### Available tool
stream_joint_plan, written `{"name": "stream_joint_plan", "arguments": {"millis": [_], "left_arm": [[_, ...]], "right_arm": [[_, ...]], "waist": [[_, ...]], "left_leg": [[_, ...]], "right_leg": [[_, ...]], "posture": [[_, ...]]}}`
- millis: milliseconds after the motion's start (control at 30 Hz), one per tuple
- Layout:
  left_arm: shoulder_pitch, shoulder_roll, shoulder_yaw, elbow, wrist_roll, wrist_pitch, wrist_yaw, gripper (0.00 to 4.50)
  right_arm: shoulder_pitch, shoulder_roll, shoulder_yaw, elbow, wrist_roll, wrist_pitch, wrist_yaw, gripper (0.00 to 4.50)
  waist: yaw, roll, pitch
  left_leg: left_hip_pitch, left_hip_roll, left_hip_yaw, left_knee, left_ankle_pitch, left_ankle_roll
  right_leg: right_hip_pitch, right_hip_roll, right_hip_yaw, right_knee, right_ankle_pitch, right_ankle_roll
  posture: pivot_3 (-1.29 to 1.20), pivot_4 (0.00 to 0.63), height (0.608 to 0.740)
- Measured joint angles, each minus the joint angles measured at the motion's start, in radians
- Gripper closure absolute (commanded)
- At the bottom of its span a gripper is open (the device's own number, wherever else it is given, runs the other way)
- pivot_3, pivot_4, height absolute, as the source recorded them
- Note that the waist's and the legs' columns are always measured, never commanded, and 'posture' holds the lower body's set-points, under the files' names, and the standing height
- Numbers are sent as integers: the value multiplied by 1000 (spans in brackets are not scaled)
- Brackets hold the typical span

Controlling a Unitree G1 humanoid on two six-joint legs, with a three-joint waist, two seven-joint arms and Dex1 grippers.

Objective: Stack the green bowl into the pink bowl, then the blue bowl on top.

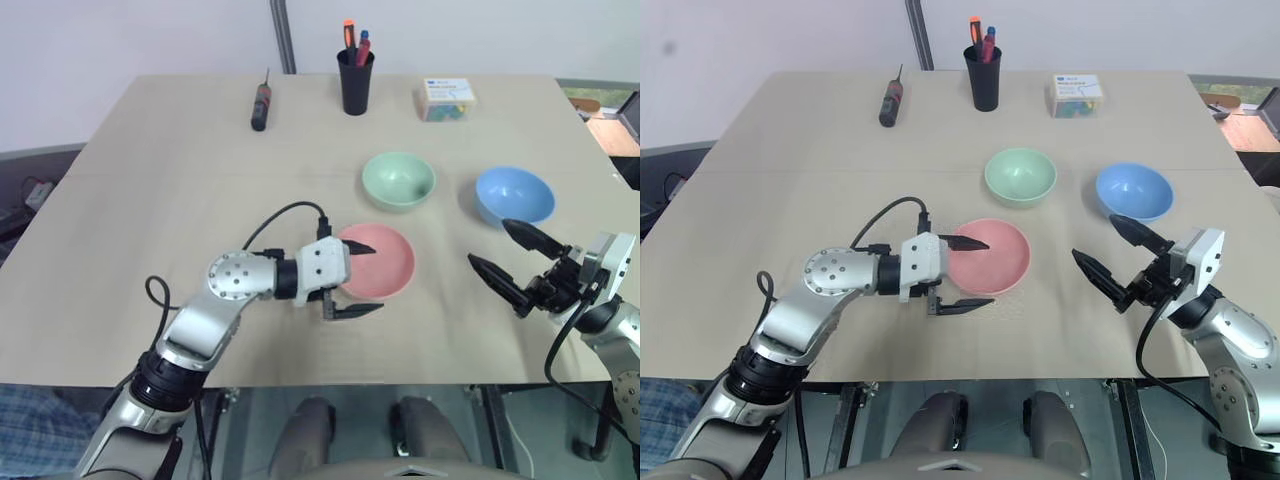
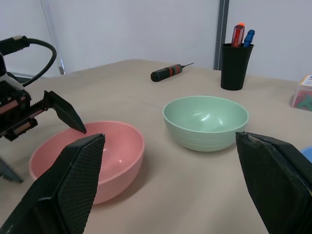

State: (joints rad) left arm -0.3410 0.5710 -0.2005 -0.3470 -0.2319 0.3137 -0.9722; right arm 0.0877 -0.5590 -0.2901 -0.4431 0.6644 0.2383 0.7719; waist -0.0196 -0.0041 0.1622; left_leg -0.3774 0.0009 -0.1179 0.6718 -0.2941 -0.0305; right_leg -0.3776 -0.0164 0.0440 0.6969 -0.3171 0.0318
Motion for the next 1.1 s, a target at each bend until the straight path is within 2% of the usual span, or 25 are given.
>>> {"name": "stream_joint_plan", "arguments": {"millis": [100,133,233,333,433,533,667,767,1100], "left_arm": [[37,-35,111,-18,-65,51,80,84],[66,-66,197,-36,-120,82,137,84],[110,-97,345,-65,-217,131,228,84],[228,-77,484,-118,-302,160,257,84],[350,-47,560,-152,-388,193,238,84],[393,-41,605,-167,-448,198,231,84],[459,-35,625,-174,-438,151,227,84],[535,-44,637,-188,-437,86,200,84],[668,-84,676,-268,-468,-24,195,84]], "right_arm": [[-54,-6,1,38,-29,14,-37,0],[-101,-9,5,68,-39,44,-67,0],[-166,-19,39,100,-73,80,-98,0],[-285,-29,120,163,-159,113,-128,0],[-428,-35,195,244,-251,145,-157,0],[-542,-19,286,302,-317,139,-137,0],[-710,26,405,408,-372,190,-94,0],[-833,61,512,508,-436,155,-4,0],[-1047,183,721,917,-708,8,49,0]], "waist": [[-3,0,0],[-6,0,0],[-6,0,0],[-22,0,0],[-23,0,0],[-13,0,1],[-18,0,1],[-24,0,1],[-22,-1,1]], "left_leg": [[0,1,1,0,0,0],[0,1,0,0,0,0],[0,1,-1,0,0,0],[0,2,1,-1,2,-4],[1,2,1,-1,2,-3],[0,2,0,-1,2,-3],[0,1,0,-1,2,-4],[-1,2,0,-2,2,-4],[-2,2,0,-2,2,-4]], "right_leg": [[0,0,0,0,0,0],[0,0,0,0,0,0],[0,0,-1,0,0,0],[-1,-1,3,0,0,0],[-2,-1,2,0,0,0],[-1,-1,-1,0,0,0],[-2,-2,1,-1,0,0],[-4,-2,2,-2,0,0],[-4,-5,0,-2,0,0]], "posture": [[0,150,740],[0,150,740],[0,150,740],[0,150,740],[0,150,740],[0,150,740],[0,150,740],[0,150,740],[0,150,740]]}}
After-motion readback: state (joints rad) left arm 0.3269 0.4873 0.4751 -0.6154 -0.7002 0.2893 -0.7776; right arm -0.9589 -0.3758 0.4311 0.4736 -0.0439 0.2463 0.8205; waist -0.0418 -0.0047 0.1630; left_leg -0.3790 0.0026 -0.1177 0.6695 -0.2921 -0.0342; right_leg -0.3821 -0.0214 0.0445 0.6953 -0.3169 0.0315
